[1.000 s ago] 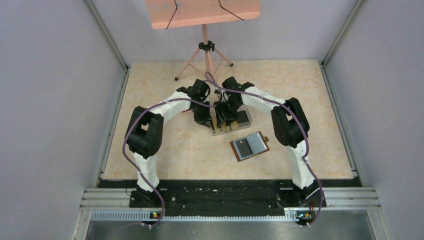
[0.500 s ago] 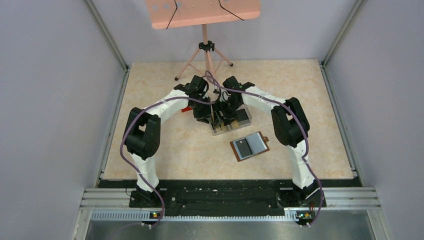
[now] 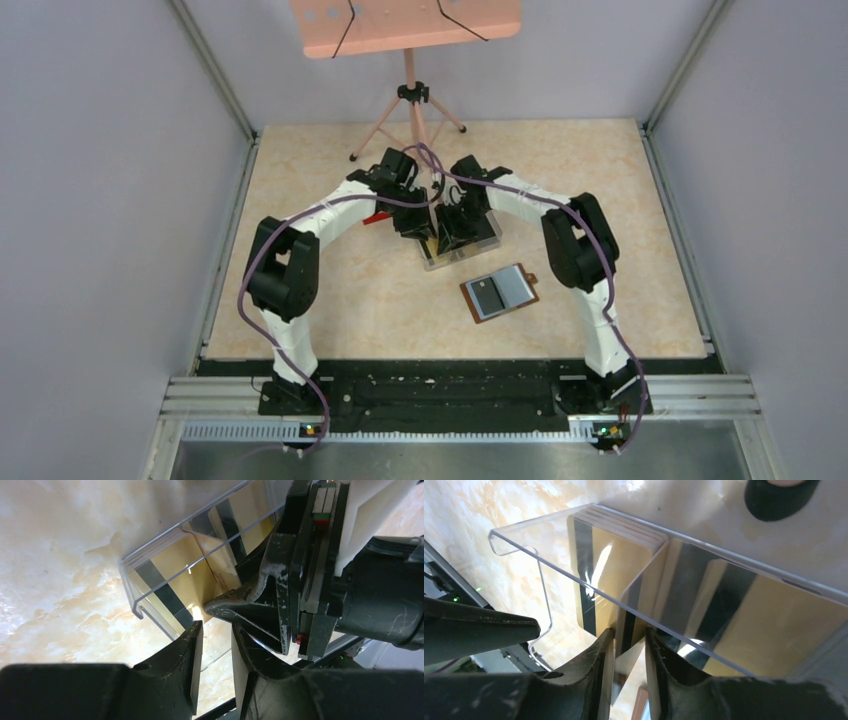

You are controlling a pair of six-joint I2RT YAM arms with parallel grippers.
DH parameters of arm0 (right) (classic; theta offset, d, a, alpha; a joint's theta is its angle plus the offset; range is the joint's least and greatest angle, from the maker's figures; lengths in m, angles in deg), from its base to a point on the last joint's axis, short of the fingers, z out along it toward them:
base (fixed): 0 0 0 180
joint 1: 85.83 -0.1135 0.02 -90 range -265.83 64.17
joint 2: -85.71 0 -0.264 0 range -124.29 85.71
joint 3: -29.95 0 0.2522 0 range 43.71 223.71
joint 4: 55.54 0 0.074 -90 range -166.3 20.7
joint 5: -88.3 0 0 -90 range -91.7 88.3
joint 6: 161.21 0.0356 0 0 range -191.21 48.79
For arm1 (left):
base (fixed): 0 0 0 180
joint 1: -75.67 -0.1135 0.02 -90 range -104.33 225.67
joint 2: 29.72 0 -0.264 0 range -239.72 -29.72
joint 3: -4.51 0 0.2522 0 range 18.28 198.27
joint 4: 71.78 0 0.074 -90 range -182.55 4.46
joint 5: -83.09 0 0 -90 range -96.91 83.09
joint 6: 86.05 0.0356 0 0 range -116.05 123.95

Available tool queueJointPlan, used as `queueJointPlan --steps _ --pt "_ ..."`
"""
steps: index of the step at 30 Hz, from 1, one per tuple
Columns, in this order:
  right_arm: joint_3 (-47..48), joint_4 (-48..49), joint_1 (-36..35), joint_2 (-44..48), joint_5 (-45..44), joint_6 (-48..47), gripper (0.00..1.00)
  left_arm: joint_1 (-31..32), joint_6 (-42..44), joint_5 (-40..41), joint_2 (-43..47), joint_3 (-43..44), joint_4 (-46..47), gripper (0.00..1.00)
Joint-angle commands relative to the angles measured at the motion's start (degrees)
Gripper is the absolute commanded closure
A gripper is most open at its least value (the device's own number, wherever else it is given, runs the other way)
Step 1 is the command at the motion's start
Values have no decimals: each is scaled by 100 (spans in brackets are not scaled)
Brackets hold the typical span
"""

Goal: Put the credit cards into the card holder
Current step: Pick up the credit card from the storage box, then insert the credit card into the card holder.

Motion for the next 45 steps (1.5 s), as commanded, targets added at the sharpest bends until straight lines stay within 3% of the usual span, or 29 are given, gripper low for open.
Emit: queueJointPlan --steps 1,6,9,20,24,29,38,45 --pt "-99 -99 29 -46 -71 66 76 35 -6 -186 239 -33 234 67" --pt "-49 -108 92 327 -151 131 77 35 55 -159 275 -23 171 67" --pt "25 -116 119 448 -206 147 100 27 89 -152 321 -22 136 67" --pt "-91 -161 431 1165 -132 175 100 -20 -214 -368 759 -262 583 63" --pt "-367 31 689 1576 292 274 100 -73 -506 -742 1083 -719 1316 56" --pt "-1151 848 972 2181 1543 604 100 -140 -1106 -1367 1426 -1376 2592 51" --pt "-2603 2781 1166 3057 3223 1788 100 -159 -2335 -2490 1437 -2114 5247 51" --pt "-3104 3808 1199 3370 3419 2508 100 -130 -2826 -2771 1451 -2443 6209 60"
